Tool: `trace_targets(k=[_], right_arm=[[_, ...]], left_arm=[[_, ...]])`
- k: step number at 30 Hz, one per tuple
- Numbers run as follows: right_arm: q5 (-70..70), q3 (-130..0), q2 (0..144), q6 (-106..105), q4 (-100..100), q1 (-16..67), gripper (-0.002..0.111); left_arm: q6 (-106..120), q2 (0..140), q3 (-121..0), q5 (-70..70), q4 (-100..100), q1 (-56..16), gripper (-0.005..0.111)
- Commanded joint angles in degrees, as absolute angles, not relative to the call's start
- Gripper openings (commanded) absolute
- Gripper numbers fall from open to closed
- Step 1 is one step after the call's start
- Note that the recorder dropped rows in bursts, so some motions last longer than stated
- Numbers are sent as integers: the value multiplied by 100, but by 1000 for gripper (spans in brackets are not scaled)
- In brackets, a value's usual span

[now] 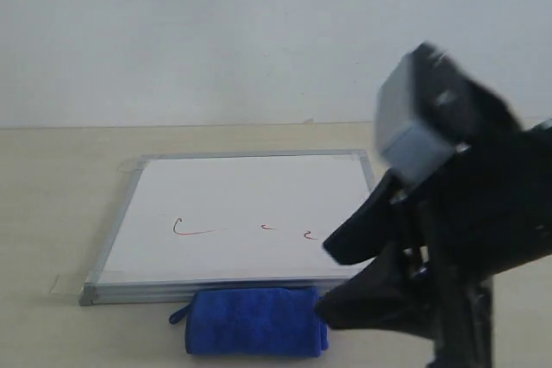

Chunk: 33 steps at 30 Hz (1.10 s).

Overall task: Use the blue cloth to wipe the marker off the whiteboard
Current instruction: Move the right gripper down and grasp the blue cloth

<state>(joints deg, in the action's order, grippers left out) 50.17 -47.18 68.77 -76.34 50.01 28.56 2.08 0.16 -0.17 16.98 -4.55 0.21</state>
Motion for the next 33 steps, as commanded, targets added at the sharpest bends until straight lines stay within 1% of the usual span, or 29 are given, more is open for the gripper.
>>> trace_targets(k=[1, 2, 3, 4, 6, 10, 19, 25, 33], right_arm=[[3719, -4745, 7712, -7847, 4541, 3679, 51], [3522, -4745, 7884, -8015, 4552, 3795, 52], [3351, -4745, 8099, -8217, 4586, 3880, 56], [3210, -4745, 8311, -8422, 4631, 3942, 62], [2944, -4745, 8726, -8626, 4717, 4020, 68], [2444, -4769, 9370, -9111, 5014, 4109, 67], [2356, -5412, 10340, -9593, 5473, 4109, 68], [2145, -5608, 10644, -9806, 5473, 4109, 68], [1912, -5608, 10712, -9854, 5333, 4109, 68]], left_arm=[[221, 0, 0, 1652, -489, 0, 4], [221, 0, 0, 1652, -489, 0, 4], [221, 0, 0, 1652, -489, 0, 4], [221, 0, 0, 1652, -489, 0, 4], [221, 0, 0, 1652, -489, 0, 4], [221, 0, 0, 1652, -489, 0, 4], [221, 0, 0, 1652, -489, 0, 4], [221, 0, 0, 1652, -489, 0, 4], [221, 0, 0, 1652, -489, 0, 4]])
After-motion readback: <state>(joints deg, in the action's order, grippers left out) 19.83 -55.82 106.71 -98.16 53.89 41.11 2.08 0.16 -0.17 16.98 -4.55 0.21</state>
